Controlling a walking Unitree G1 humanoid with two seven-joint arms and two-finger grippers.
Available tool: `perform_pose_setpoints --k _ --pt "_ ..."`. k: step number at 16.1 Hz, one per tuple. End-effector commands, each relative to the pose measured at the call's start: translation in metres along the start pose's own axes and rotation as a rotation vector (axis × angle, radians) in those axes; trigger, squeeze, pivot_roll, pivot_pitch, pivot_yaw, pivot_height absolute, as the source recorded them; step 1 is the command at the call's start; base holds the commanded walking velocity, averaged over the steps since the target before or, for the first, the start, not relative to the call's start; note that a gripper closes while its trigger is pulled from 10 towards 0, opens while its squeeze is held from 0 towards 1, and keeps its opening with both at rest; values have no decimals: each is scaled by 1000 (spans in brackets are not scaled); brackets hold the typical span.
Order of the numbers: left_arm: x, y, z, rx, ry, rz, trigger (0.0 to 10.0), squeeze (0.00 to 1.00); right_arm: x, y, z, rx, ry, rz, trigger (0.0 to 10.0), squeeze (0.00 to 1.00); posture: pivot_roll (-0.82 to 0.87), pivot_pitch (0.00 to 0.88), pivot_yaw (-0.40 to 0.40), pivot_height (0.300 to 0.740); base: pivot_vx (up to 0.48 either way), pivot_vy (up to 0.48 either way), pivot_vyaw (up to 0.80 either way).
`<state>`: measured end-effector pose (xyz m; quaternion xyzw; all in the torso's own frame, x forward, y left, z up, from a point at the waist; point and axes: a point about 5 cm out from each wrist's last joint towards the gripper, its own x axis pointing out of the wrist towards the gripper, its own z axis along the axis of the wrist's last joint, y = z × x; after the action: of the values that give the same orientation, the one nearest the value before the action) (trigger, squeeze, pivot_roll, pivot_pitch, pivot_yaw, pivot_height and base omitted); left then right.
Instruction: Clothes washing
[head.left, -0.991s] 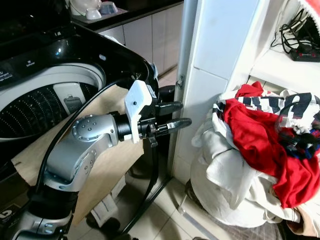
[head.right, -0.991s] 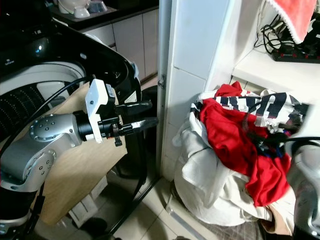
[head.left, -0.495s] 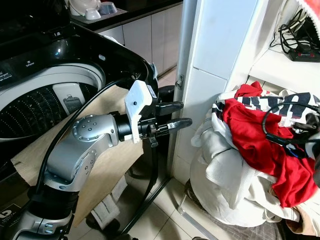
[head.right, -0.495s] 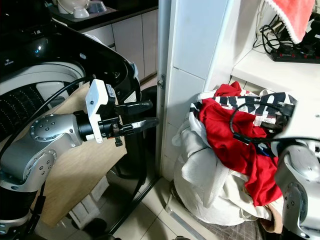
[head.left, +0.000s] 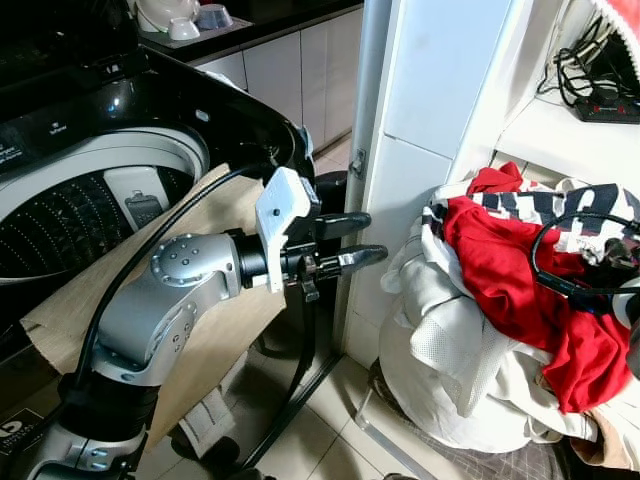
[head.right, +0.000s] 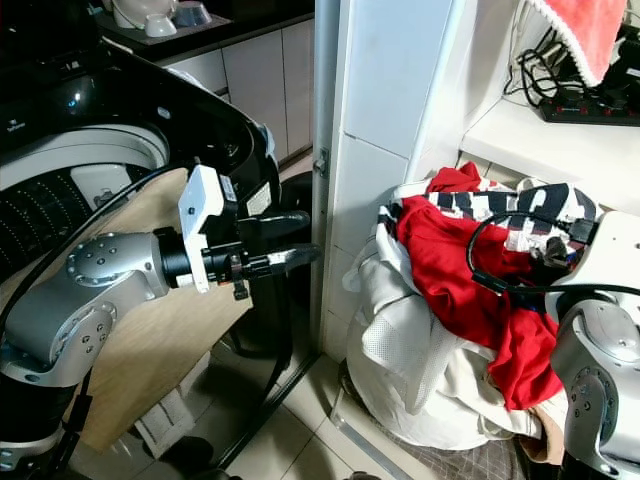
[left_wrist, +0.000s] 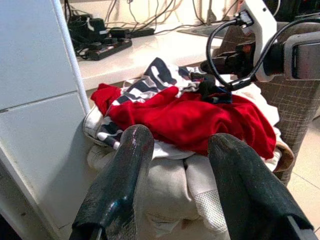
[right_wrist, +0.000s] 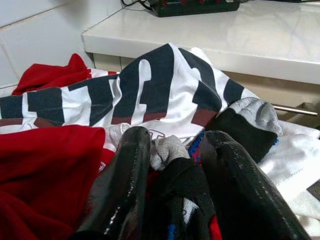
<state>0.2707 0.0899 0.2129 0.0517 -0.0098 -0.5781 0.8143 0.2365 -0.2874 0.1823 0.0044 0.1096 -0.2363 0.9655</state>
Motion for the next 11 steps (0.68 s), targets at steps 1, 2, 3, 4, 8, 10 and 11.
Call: perform_pose_setpoints --k 1,2,3,4,8,10,11 --pt "0 -5 1 1 -1 -27 10000 0 3 -4 0 29 12 -15 10000 1000 -113 0 10 740 0 0 0" --pt "0 -6 1 -1 0 -32 10000 0 4 -4 -1 34 16 -15 10000 1000 -113 0 10 740 0 0 0" --pt "0 -8 0 -4 0 -47 10000 0 7 -3 -3 48 26 -18 10000 1000 -113 0 10 740 0 0 0" --pt "1 -11 0 0 -1 -57 10000 0 9 -3 -5 60 36 -20 10000 1000 -112 0 9 740 0 0 0" --pt "1 -16 -3 3 -3 -71 10000 0 16 -3 -16 129 127 -11 10000 427 -111 0 9 740 0 0 0" --pt "1 -16 -3 8 2 -72 10000 0 16 0 -22 122 166 19 10000 0 -111 0 8 740 0 0 0" --pt "1 -16 -3 9 1 -74 10000 0 16 -1 -25 135 182 1 10000 0 -110 0 7 740 0 0 0"
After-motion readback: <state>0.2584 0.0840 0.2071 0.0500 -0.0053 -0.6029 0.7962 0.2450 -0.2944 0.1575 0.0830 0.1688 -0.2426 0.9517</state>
